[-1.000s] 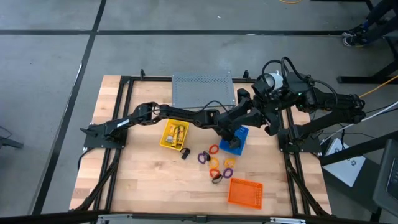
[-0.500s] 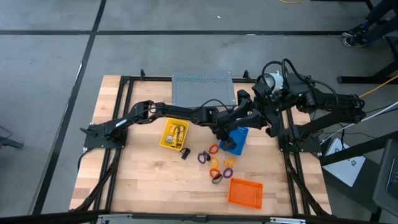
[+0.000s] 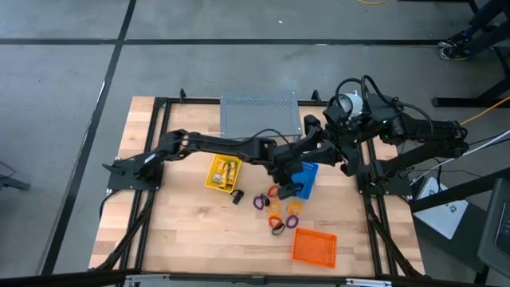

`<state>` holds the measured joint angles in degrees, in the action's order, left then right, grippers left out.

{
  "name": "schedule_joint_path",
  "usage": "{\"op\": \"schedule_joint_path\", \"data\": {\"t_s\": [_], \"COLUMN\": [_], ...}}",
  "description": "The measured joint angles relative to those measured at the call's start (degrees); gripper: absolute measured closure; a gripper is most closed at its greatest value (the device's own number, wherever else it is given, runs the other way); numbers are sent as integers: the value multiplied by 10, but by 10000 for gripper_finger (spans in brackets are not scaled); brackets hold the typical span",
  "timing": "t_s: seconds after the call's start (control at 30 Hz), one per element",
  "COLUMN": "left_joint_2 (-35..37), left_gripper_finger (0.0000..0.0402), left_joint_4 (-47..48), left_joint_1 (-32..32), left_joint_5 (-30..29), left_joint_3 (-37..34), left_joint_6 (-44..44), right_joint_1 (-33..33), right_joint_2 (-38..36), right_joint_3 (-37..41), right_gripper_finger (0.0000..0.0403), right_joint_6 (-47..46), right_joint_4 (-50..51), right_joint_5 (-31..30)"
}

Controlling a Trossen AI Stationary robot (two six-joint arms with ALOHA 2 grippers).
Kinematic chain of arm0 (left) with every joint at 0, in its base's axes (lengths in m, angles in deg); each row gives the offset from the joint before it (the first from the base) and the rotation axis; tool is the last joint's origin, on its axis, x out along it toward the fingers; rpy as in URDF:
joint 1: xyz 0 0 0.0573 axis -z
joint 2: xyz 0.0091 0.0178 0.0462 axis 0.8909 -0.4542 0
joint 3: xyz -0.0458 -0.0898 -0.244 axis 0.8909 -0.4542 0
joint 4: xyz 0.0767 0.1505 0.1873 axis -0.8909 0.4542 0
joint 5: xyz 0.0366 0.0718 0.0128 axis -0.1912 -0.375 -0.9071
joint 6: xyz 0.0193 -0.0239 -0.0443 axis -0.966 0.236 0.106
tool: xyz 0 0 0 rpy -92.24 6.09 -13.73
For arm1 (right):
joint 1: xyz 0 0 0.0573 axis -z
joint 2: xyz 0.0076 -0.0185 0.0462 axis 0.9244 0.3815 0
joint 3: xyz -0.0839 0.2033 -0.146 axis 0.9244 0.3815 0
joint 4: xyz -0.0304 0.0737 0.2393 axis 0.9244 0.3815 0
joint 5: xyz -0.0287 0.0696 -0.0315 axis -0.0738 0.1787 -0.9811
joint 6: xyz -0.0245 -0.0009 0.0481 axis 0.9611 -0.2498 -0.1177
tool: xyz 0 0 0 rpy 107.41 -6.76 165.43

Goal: Pick & Place Office Desk Supplies
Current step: Put the black rubber band into the blue bin

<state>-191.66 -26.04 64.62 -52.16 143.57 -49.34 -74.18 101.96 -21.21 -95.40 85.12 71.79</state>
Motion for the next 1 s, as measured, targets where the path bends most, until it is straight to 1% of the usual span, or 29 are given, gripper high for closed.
{"op": "schedule_joint_path", "data": {"t_s": [0.17, 0.3, 0.4, 0.5, 0.57, 0.63, 0.7, 0.77, 0.83, 0.9, 1.0], "left_joint_2": [70, 95, 91, 89, 86, 75, 64, 53, 40, 23, 5], "left_gripper_finger": [224, 224, 224, 224, 224, 224, 226, 232, 241, 250, 264], "left_joint_4": [180, 320, 374, 366, 365, 362, 360, 343, 315, 266, 228], "left_joint_1": [40, 83, 118, 149, 167, 172, 171, 157, 137, 116, 89], "left_joint_5": [-88, -163, -189, -209, -247, -287, -306, -300, -275, -258, -249], "left_joint_3": [0, 0, -2, -2, -1, -1, -2, -2, -2, -2, -2], "left_joint_6": [-80, -89, -81, -76, -69, -58, -60, -72, -91, -114, -138], "right_joint_1": [0, 0, 0, 0, 0, 0, 0, 0, 0, 0, -2], "right_joint_2": [0, 0, 0, 0, 0, 0, 2, 4, 9, 13, 22], "right_joint_3": [0, 0, 0, 0, 0, 0, 0, 0, 0, 0, 0], "right_gripper_finger": [243, 243, 243, 243, 243, 243, 243, 243, 243, 243, 243], "right_joint_6": [11, 26, 29, 38, 39, 39, 39, 39, 38, 35, 21], "right_joint_4": [0, -1, 0, 1, 1, 2, 2, 3, 2, 3, 3], "right_joint_5": [7, 7, 6, 6, 6, 3, -1, -2, -2, -2, -2]}}
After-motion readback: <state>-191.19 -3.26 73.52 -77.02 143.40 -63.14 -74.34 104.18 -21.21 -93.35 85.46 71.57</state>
